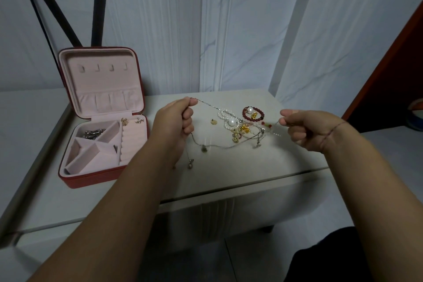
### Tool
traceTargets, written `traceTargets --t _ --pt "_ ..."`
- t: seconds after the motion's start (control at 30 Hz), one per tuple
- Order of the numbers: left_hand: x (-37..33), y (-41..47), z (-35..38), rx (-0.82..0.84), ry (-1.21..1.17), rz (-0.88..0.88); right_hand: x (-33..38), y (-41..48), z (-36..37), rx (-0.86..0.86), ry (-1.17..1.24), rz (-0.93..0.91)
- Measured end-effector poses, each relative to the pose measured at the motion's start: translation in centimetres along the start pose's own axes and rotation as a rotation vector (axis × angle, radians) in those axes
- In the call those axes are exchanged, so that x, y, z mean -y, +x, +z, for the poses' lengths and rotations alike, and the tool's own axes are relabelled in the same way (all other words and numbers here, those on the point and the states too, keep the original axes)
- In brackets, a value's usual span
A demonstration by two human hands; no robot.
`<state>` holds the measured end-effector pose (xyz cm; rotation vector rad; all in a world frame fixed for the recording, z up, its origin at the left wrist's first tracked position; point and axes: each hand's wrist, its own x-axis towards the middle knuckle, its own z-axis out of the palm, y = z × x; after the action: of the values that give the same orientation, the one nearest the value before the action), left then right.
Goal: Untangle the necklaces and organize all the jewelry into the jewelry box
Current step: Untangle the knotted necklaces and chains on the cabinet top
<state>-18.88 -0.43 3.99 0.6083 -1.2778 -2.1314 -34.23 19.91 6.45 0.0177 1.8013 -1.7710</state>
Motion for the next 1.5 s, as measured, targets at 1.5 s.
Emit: traceTargets --t 1.5 --pt "4.4 -2.5 2.9 0.265 0.591 0.220 -1.1 -2.8 3.8 0.264 -0.533 -0.212"
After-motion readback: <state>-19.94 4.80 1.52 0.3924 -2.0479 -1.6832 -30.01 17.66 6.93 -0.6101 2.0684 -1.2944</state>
